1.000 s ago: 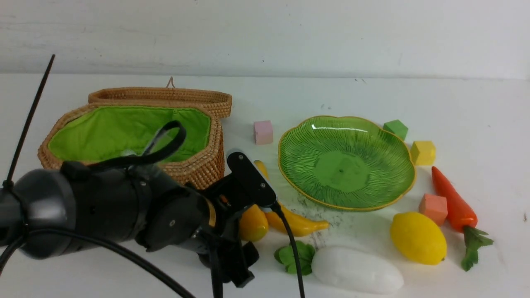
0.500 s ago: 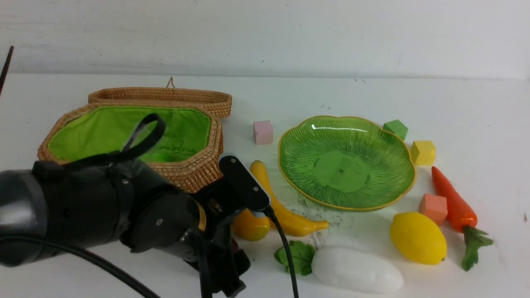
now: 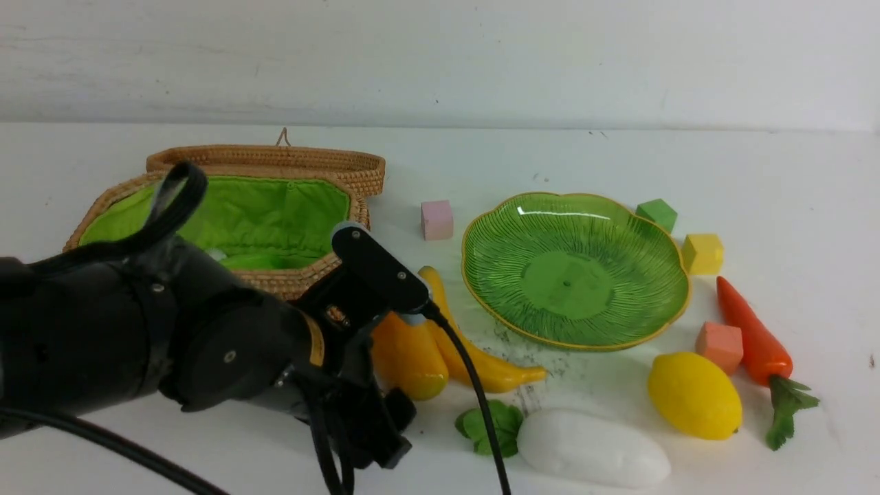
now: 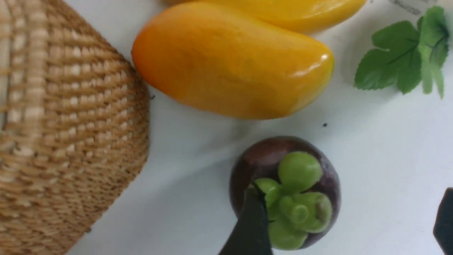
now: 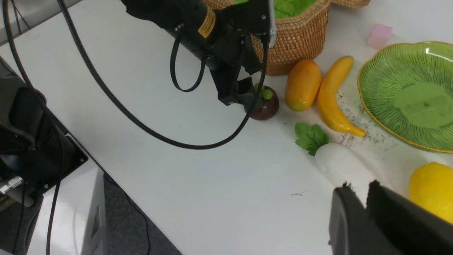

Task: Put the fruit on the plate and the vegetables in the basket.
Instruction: Grab a mangosteen with your left arm and put it on the plate on the right

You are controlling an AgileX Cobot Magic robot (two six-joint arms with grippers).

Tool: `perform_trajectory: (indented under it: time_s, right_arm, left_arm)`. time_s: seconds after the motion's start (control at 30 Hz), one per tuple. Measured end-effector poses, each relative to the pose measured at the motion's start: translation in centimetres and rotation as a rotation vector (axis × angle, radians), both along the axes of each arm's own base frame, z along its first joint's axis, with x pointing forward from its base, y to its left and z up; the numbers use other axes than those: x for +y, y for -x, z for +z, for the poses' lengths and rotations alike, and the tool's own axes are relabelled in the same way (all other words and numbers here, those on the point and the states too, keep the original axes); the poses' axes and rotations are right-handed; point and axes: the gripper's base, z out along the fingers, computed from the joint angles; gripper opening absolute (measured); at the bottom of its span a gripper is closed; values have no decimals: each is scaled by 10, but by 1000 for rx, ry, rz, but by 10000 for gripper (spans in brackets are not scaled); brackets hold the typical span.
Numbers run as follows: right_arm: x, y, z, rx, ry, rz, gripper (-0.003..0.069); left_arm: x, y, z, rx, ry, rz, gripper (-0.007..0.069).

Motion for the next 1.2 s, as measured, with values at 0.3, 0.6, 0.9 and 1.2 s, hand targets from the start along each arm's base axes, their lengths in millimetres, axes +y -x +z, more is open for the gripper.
perform_trajectory:
  time_s: [0.3, 0.6, 0.9, 1.2]
  right_arm:
    - [0, 0, 0, 0, 0, 0, 81]
    - [0, 0, 0, 0, 0, 0, 81]
    - [0, 0, 0, 0, 0, 0, 83]
    - [0, 0, 0, 0, 0, 0, 81]
  left_arm:
    - [-1, -15, -36, 53, -86, 32, 644]
    - [-4, -20, -63, 104, -128, 38, 598]
    - [-5, -21, -63, 99, -121, 39, 533]
    - [-4, -19, -63, 129, -114, 61, 533]
